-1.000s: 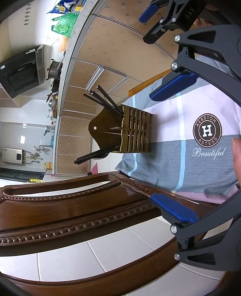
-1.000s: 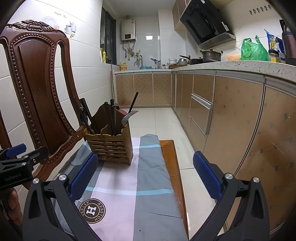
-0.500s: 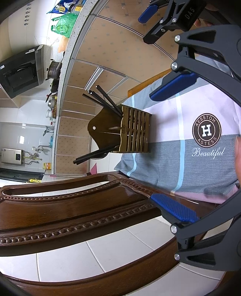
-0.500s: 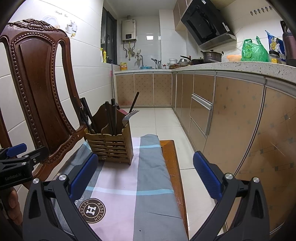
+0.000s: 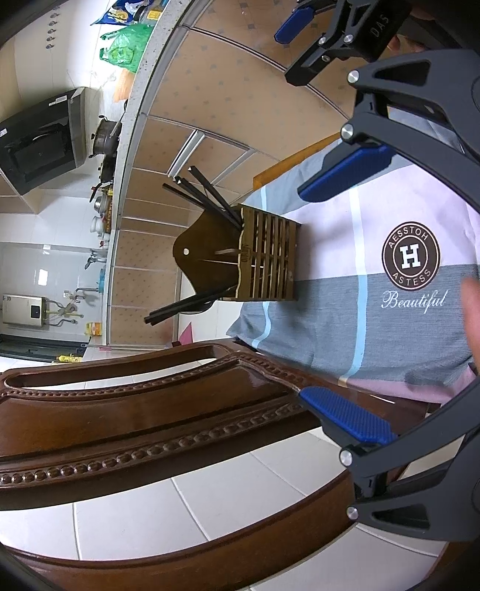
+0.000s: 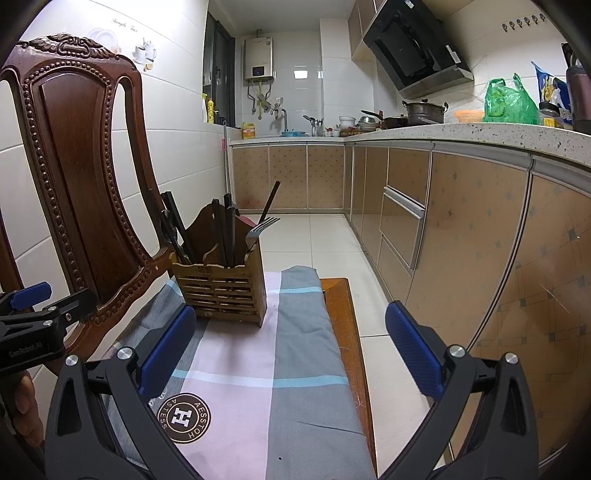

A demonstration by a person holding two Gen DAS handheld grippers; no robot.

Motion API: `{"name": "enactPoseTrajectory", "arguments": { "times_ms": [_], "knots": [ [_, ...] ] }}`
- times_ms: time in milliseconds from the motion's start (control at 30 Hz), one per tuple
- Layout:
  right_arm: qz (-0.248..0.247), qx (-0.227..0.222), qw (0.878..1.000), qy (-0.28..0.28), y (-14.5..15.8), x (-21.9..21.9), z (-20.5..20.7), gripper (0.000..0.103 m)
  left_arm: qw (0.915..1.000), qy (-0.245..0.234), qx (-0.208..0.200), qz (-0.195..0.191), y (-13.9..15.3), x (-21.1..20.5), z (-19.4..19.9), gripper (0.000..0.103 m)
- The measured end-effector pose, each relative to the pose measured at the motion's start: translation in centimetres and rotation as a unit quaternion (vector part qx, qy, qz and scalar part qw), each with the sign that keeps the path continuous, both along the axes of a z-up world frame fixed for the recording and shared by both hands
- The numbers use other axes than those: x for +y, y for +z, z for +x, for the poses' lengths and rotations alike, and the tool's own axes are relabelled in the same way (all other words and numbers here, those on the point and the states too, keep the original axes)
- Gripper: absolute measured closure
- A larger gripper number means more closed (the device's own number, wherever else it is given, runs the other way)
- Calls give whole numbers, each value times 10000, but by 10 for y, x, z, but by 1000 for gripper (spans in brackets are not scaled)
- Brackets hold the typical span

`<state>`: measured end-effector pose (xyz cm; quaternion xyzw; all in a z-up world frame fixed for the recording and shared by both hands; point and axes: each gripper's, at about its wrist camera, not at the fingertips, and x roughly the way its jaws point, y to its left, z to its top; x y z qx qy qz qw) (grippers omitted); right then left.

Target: Organize utensils

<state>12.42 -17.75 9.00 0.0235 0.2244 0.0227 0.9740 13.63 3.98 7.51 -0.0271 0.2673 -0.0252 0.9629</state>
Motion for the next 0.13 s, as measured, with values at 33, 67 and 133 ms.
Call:
{"name": "enactPoseTrajectory", "arguments": {
  "times_ms": [33, 67, 133],
  "knots": [
    [-6, 2, 10000, 0, 0, 0, 0, 3, 10000, -15, 11, -18, 0, 0, 0, 4],
    [-5, 6, 10000, 2, 0, 0, 0, 3, 10000, -19, 18, -28, -1, 1, 0, 4],
    [-5, 8, 10000, 5, 0, 0, 1, 3, 10000, -15, 33, -30, -2, 1, 2, 4]
  ]
}}
